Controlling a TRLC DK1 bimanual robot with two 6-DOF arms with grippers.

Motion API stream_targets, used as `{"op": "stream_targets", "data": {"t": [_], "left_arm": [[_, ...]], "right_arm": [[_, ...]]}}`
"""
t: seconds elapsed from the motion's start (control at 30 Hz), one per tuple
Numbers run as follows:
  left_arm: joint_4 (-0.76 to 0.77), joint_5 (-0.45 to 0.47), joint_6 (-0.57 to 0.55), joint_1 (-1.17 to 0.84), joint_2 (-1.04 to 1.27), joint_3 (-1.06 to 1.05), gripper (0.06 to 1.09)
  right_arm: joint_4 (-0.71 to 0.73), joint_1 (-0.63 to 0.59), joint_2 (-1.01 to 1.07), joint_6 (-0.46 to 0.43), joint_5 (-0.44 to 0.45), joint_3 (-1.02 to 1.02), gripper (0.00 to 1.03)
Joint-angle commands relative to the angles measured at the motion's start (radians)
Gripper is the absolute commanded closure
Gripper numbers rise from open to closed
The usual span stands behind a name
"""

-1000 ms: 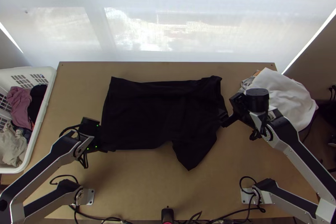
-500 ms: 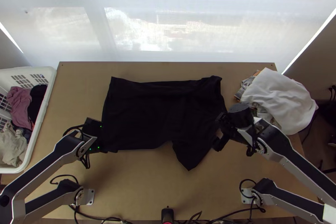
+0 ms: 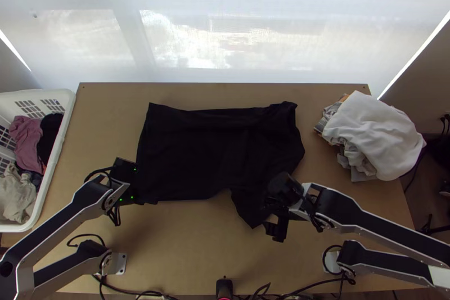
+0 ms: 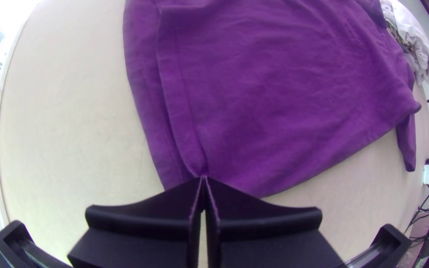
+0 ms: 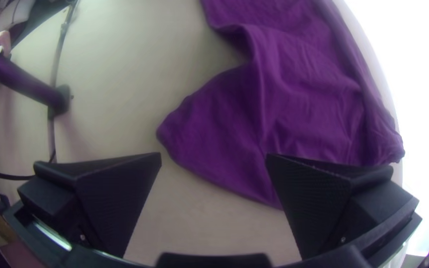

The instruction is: Fold the t-shirt

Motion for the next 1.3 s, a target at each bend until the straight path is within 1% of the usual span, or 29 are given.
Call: {"op": "stream_targets", "data": {"t": [0.0, 0.07, 0.17, 0.37, 0.43, 0.57, 0.67, 0.83, 0.87, 0.9, 1.03, 1.07, 1.27], "left_arm": [[-0.002, -0.001, 0.001, 0.013, -0.004, 0.001, 1.05], [-0.003, -0.001, 0.001, 0.019, -0.006, -0.001, 1.05], [-0.005, -0.001, 0.001, 0.028, -0.009, -0.001, 1.05], [-0.003, -0.001, 0.001, 0.03, -0.007, -0.001, 1.05], [-0.002, -0.001, 0.001, 0.03, -0.006, -0.001, 1.05], [0.0, -0.001, 0.001, 0.03, -0.003, -0.001, 1.05], [0.001, -0.001, 0.001, 0.03, -0.001, -0.001, 1.05], [0.001, -0.001, 0.001, 0.031, 0.0, -0.001, 1.05], [0.001, -0.001, 0.001, 0.031, 0.0, -0.001, 1.05], [0.001, -0.001, 0.001, 0.031, 0.0, -0.001, 1.05], [0.001, -0.002, 0.002, 0.031, 0.0, -0.001, 1.05], [0.0, -0.001, 0.002, 0.031, -0.001, -0.001, 1.05], [-0.012, -0.002, 0.002, 0.033, -0.02, 0.007, 1.05]], "right_arm": [[0.018, 0.11, 0.028, -0.003, -0.009, -0.051, 0.05], [0.044, 0.125, 0.038, -0.003, -0.009, -0.057, 0.05], [0.092, 0.139, 0.068, -0.004, -0.011, -0.058, 0.1], [0.143, 0.136, 0.135, -0.006, -0.011, -0.06, 0.1], [0.155, 0.139, 0.149, 0.0, -0.012, -0.063, 0.16], [0.19, 0.139, 0.172, 0.011, -0.014, -0.087, 0.16], [0.216, 0.137, 0.181, 0.01, -0.014, -0.109, 0.3], [0.261, 0.133, 0.209, 0.013, -0.014, -0.138, 0.45], [0.268, 0.133, 0.215, 0.013, -0.014, -0.141, 0.51], [0.278, 0.131, 0.216, 0.013, -0.012, -0.144, 0.62], [0.287, 0.102, 0.215, 0.002, -0.012, -0.143, 0.97], [0.287, 0.088, 0.207, 0.0, -0.011, -0.141, 1.0], [0.241, -0.048, 0.147, 0.0, -0.012, -0.12, 1.0]]}}
